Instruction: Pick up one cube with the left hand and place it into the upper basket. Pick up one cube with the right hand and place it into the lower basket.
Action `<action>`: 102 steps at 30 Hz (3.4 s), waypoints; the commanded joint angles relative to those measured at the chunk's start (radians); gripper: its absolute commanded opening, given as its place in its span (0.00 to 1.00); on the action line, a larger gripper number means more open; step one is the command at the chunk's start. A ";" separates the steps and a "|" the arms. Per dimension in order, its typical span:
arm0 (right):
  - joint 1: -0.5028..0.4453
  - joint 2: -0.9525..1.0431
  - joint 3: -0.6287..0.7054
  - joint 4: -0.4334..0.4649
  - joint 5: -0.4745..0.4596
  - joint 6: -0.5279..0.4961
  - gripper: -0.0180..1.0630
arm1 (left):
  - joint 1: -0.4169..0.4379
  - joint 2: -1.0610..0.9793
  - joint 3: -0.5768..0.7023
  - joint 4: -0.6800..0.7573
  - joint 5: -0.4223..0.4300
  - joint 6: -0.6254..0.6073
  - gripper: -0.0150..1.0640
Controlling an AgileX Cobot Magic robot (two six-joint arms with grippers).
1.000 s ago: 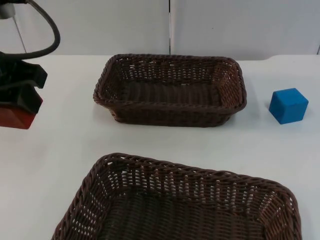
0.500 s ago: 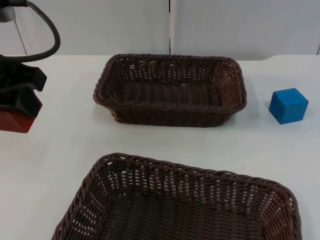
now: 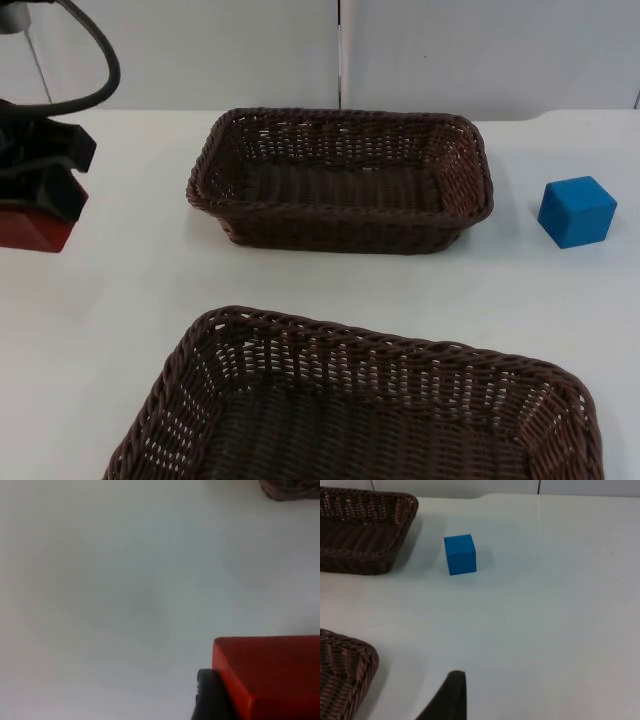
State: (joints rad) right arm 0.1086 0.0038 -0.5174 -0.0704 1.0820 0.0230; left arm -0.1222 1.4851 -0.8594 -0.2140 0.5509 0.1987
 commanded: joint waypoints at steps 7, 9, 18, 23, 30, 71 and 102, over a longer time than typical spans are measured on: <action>-0.008 -0.004 0.004 0.003 -0.003 -0.009 0.99 | -0.007 0.097 -0.151 -0.072 0.045 0.044 0.01; -0.008 -0.004 0.004 0.003 -0.003 -0.009 0.99 | -0.009 0.117 -0.173 -0.096 0.048 0.059 0.01; -0.008 -0.004 0.004 0.003 -0.003 -0.009 0.99 | -0.059 0.293 -0.368 -0.133 0.068 0.087 0.01; -0.008 -0.004 0.004 0.003 -0.003 -0.009 0.99 | -0.086 0.360 -0.451 -0.133 0.069 0.089 0.01; -0.008 -0.004 0.004 0.003 -0.003 -0.009 0.99 | -0.100 0.497 -0.621 -0.160 0.099 0.089 0.01; -0.008 -0.004 0.004 -0.005 -0.003 0.002 0.99 | -0.196 1.039 -1.250 -0.209 0.194 0.089 0.01; -0.008 -0.004 0.004 -0.005 -0.003 0.002 0.99 | -0.198 0.966 -1.252 -0.185 0.258 0.093 0.79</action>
State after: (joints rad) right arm 0.1086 0.0038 -0.5174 -0.0725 1.0820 0.0250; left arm -0.3139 2.4982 -2.1033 -0.4144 0.7964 0.2883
